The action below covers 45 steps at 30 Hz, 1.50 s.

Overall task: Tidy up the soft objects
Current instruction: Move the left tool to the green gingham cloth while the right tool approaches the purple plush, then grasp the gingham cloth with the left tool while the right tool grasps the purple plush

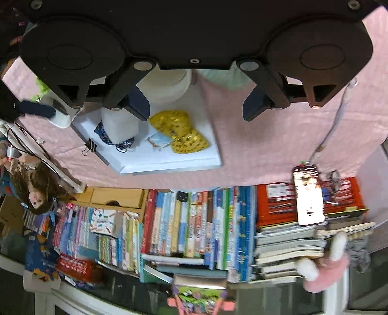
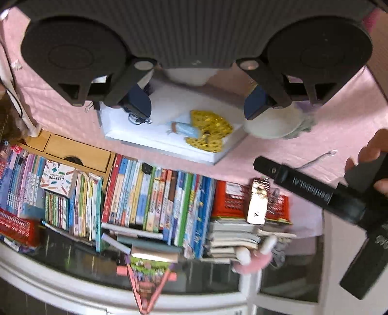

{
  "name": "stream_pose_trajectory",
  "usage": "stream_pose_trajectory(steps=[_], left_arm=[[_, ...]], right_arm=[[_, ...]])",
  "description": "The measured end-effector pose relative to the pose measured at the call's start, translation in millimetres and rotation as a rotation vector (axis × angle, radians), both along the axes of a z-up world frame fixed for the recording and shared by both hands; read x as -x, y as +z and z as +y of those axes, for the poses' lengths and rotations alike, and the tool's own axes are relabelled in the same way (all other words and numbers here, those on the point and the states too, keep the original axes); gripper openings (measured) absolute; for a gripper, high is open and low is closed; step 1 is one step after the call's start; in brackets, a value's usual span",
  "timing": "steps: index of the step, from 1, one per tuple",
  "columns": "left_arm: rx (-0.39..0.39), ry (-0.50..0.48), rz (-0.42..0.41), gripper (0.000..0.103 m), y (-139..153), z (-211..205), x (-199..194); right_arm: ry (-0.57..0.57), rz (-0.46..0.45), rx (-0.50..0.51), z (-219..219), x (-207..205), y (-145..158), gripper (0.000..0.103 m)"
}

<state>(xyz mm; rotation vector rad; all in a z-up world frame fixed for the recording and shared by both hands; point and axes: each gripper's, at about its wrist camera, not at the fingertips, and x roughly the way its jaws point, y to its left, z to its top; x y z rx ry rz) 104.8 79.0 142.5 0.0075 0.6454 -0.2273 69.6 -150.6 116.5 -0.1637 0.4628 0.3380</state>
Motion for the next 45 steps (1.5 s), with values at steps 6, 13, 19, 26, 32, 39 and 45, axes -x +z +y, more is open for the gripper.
stream_pose_trajectory(steps=[6,13,19,26,32,39,45], left_arm=[[-0.015,0.056,-0.06,0.087,-15,31,36],[-0.071,0.103,-0.068,0.089,-47,42,45],[-0.067,0.119,-0.052,0.089,-72,46,36],[-0.072,0.13,-0.039,0.089,-87,46,24],[-0.044,0.15,-0.016,0.089,-93,53,13],[-0.027,0.146,0.011,0.088,-98,55,3],[0.026,0.135,0.059,0.081,-99,59,-9]], right_arm=[[0.032,0.022,-0.099,24,36,-26,0.089],[0.094,0.04,-0.197,52,44,-54,0.089],[0.107,0.042,-0.191,68,46,-74,0.087],[0.099,0.024,-0.199,83,44,-82,0.081],[0.09,0.01,-0.188,92,39,-85,0.08],[0.064,0.025,-0.173,99,33,-89,0.08],[0.054,0.03,-0.152,105,27,-89,0.08]])
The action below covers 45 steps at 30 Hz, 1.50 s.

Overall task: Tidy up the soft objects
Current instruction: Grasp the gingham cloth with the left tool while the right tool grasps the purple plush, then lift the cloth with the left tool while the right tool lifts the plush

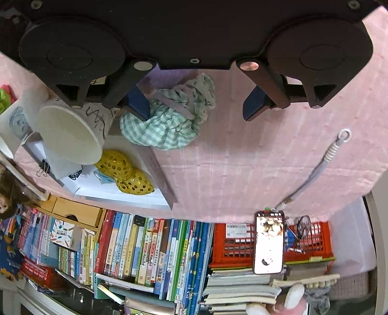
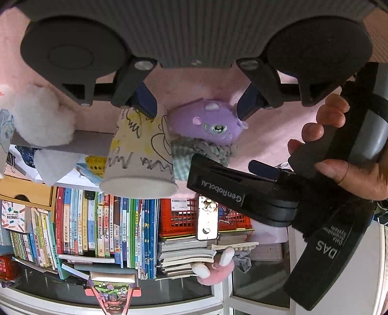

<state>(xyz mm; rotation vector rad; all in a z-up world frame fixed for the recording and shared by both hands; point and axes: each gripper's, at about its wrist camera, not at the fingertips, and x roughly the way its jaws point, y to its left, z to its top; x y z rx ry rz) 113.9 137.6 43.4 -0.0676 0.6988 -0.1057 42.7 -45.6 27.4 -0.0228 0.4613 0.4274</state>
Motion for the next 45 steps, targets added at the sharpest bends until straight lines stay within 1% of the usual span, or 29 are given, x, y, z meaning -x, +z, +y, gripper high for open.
stream_pose_trajectory(steps=[5,10,13,16,19,21,22,23,24,26,32,38,45], left_arm=[[0.035,-0.007,0.026,0.075,-1,3,-8],[0.069,-0.017,0.055,0.072,-1,4,-15],[0.082,-0.013,0.065,0.072,-3,5,-19],[0.093,-0.011,0.074,0.073,-5,5,-21],[0.107,-0.015,0.099,0.075,-9,6,-24],[0.122,-0.018,0.118,0.075,-12,7,-26],[0.131,-0.021,0.128,0.07,-13,7,-27],[0.147,-0.031,0.14,0.061,-14,8,-28],[0.17,-0.042,0.152,0.056,-15,8,-28],[0.192,-0.035,0.169,0.053,-14,9,-30],[0.167,-0.049,0.162,0.047,-10,5,-25],[0.164,-0.047,0.157,0.047,-5,6,-19],[0.139,-0.041,0.137,0.046,3,9,-11]], right_arm=[[0.001,0.014,0.008,7,-4,-2,0.08],[-0.007,0.029,0.006,13,-9,0,0.078],[-0.012,0.041,0.006,16,-12,1,0.076],[-0.007,0.042,0.014,18,-13,2,0.071],[-0.002,0.042,0.022,19,-13,3,0.069],[0.0,0.047,0.019,18,-13,2,0.068],[0.001,0.048,0.018,18,-13,2,0.068],[0.002,0.049,0.017,18,-13,2,0.068],[0.008,0.048,0.015,18,-13,2,0.068],[0.01,0.048,0.017,18,-15,3,0.067],[0.016,0.049,0.016,16,-15,2,0.067],[0.016,0.048,0.015,15,-16,2,0.066],[0.02,0.037,0.019,13,-14,3,0.063]])
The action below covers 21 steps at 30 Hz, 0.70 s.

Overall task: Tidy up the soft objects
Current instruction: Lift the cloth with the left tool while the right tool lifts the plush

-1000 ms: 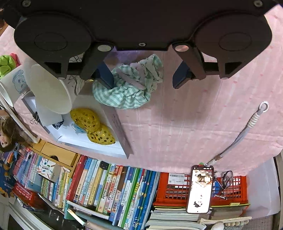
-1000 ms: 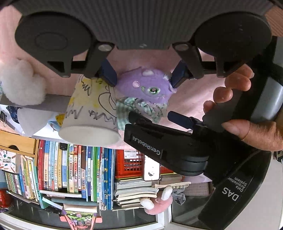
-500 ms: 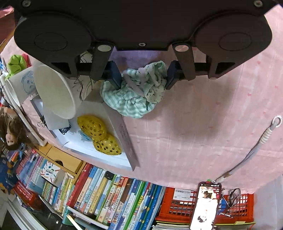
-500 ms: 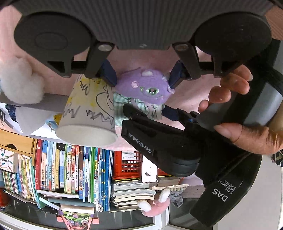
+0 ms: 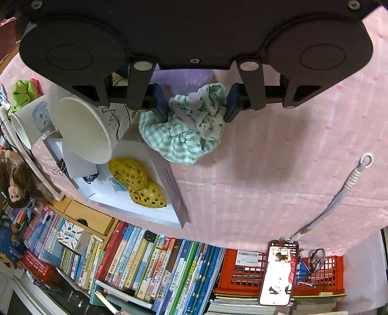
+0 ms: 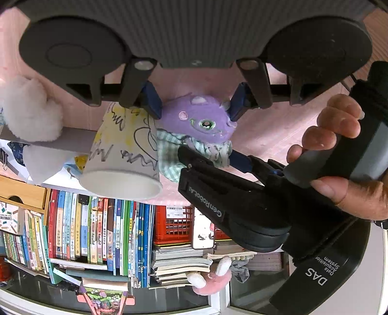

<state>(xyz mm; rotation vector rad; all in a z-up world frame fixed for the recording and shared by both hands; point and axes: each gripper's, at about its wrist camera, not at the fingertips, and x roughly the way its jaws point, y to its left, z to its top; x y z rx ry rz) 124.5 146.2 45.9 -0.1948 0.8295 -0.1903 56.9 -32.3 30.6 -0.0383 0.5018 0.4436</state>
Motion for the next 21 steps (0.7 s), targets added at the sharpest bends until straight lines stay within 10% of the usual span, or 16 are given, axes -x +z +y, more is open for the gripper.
stream_pose_trajectory(steps=[21], left_arm=[[-0.016,0.037,-0.077,0.046,33,11,21]], right_arm=[[0.014,-0.051,-0.044,-14,19,17,0.061]])
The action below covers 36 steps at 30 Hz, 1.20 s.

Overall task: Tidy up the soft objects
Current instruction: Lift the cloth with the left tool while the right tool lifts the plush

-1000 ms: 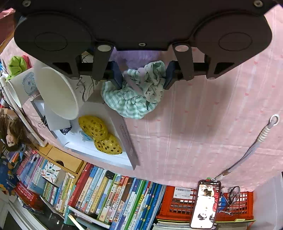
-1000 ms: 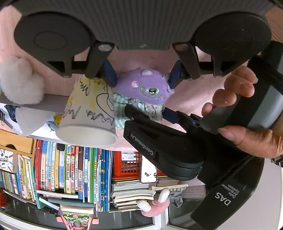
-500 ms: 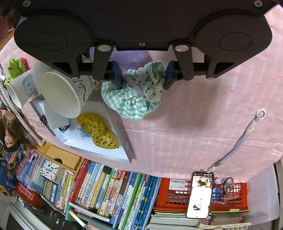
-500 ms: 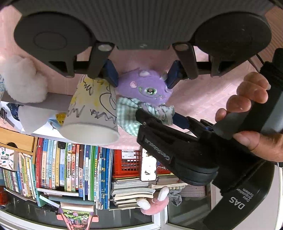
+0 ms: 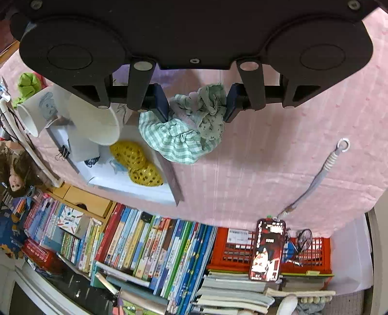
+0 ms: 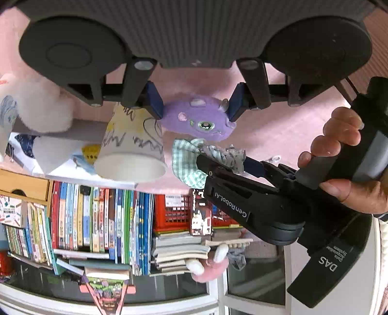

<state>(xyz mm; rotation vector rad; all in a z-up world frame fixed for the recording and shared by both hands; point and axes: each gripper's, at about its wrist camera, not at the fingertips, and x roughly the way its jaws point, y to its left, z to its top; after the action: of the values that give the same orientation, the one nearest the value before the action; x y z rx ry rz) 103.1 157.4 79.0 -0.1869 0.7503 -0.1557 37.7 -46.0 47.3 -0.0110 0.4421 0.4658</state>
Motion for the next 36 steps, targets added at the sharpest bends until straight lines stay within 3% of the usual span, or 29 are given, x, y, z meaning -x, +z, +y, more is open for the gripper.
stream_pose_trajectory(steps=[20,36], left_arm=[[-0.023,-0.064,-0.105,0.046,54,-40,13],[-0.027,-0.089,-0.096,0.046,53,-55,10]], right_arm=[[-0.008,-0.114,-0.073,-42,24,46,0.06],[-0.019,-0.12,-0.079,-51,25,47,0.058]])
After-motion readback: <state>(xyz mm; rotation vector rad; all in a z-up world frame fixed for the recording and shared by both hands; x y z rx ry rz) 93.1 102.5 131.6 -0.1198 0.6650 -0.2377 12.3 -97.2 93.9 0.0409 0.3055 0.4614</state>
